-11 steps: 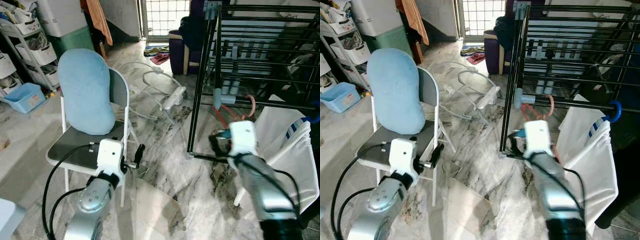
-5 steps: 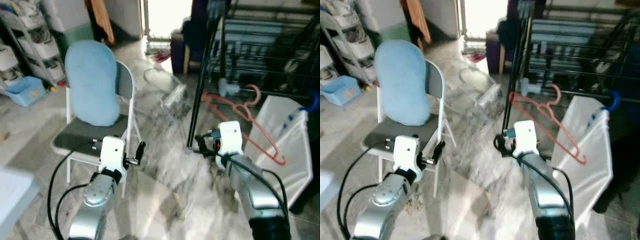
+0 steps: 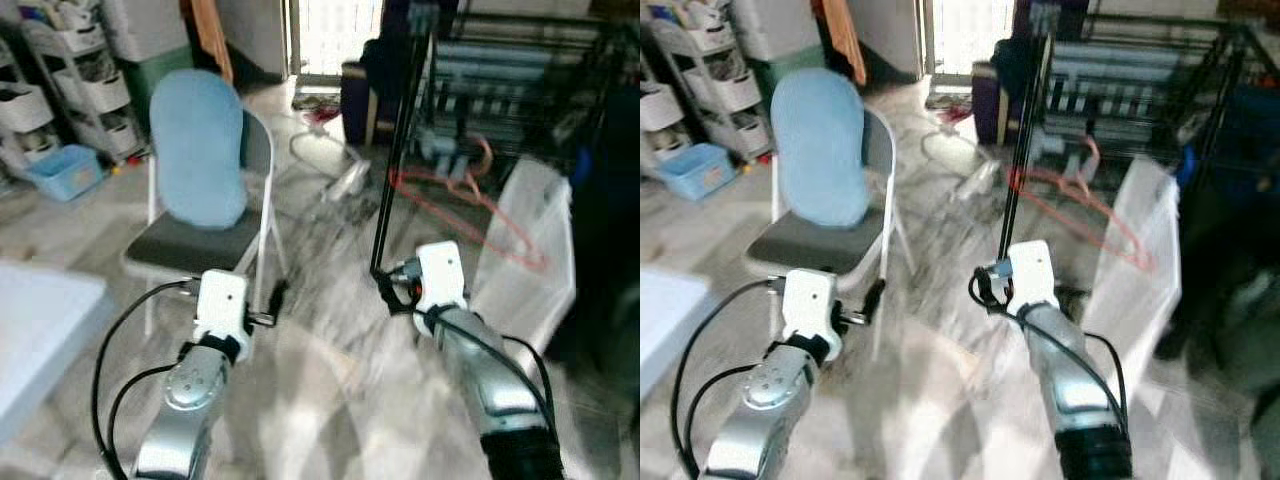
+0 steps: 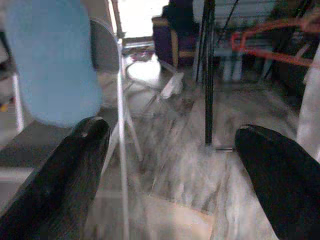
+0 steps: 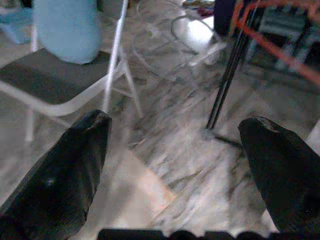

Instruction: Hang hanger

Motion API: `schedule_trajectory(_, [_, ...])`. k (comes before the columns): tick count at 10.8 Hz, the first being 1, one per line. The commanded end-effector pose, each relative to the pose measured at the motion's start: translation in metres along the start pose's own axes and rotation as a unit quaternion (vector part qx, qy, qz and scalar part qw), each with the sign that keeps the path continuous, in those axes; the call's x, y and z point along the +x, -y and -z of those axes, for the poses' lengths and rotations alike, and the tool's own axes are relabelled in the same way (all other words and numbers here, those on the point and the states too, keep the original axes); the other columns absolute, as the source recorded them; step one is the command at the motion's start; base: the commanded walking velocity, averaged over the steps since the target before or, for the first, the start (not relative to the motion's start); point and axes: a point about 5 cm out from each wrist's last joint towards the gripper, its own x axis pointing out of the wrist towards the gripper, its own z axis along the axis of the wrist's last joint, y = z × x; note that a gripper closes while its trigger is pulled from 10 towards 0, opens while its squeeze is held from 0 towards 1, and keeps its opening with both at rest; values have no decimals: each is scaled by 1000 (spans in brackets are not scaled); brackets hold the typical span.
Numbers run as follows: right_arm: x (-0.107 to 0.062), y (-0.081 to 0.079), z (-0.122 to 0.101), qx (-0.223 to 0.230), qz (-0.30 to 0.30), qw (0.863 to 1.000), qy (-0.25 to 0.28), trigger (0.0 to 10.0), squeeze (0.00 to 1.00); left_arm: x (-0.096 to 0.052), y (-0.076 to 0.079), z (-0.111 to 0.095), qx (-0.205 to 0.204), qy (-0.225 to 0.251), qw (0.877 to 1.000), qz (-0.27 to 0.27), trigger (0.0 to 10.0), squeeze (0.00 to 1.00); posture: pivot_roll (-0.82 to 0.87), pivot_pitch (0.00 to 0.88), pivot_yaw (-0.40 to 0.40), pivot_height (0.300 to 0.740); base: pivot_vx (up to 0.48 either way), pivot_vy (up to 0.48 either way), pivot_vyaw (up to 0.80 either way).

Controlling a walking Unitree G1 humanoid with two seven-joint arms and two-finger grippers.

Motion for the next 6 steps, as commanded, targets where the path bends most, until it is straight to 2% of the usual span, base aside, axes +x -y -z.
schedule_trajectory(1, [0,-2,3,10,-17,1000,-8,10000,0,1,3,-3,4,5,1000,2,10000,0,6,0,29,740,-364,0,0])
schedule_trajectory(3, [1,-7,-4,15,-38,999,10,10000,0,0,6,-3,5,3,1000,3,10000,0,13,0,24,740,-364,0,0])
schedule_trajectory(6, [0,-13,-5,13,-61,998,11,10000,0,-1,9,-2,2,2,1000,1,10000,0,13,0,14,740,-361,0,0])
